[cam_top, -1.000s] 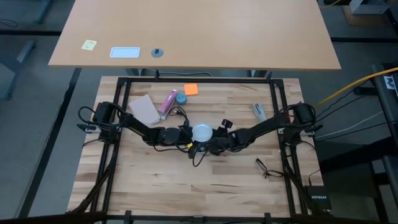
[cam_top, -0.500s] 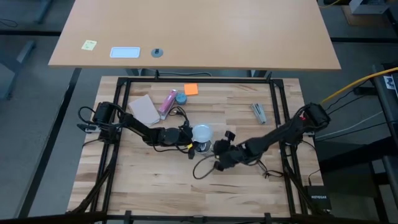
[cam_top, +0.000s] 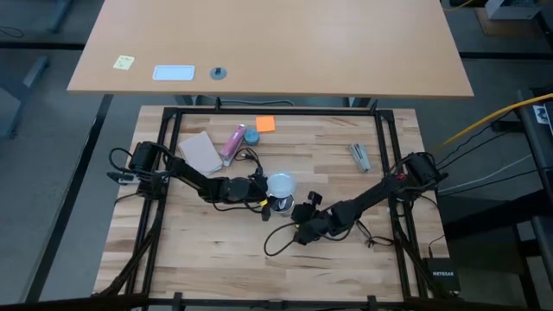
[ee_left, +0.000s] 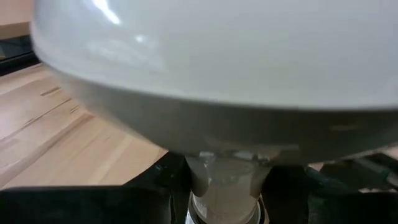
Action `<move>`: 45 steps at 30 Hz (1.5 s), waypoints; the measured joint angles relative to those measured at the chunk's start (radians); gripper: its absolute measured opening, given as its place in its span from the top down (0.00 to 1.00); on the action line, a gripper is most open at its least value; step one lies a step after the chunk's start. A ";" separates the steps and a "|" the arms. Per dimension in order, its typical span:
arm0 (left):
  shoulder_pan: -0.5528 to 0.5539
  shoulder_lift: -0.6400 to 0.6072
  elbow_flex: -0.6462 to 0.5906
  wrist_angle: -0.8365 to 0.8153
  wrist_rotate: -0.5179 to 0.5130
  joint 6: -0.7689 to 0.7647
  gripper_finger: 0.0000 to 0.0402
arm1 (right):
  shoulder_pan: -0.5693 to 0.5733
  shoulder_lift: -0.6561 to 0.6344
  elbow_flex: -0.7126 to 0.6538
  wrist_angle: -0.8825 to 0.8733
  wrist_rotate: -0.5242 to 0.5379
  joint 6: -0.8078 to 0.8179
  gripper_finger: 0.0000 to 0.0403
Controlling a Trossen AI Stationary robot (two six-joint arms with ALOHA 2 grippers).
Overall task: Screw lightbulb
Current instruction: Insert the lightbulb into the lamp
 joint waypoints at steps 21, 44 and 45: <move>-0.014 0.000 -0.001 -0.009 -0.032 -0.017 0.65 | -0.118 0.029 0.000 0.006 0.079 -0.024 0.70; -0.020 0.000 0.001 -0.013 -0.032 -0.038 0.65 | -0.228 0.032 -0.003 -0.010 0.174 -0.287 0.70; -0.020 0.000 0.001 -0.013 -0.035 -0.038 0.65 | -0.235 0.028 -0.003 -0.013 0.168 -0.303 0.70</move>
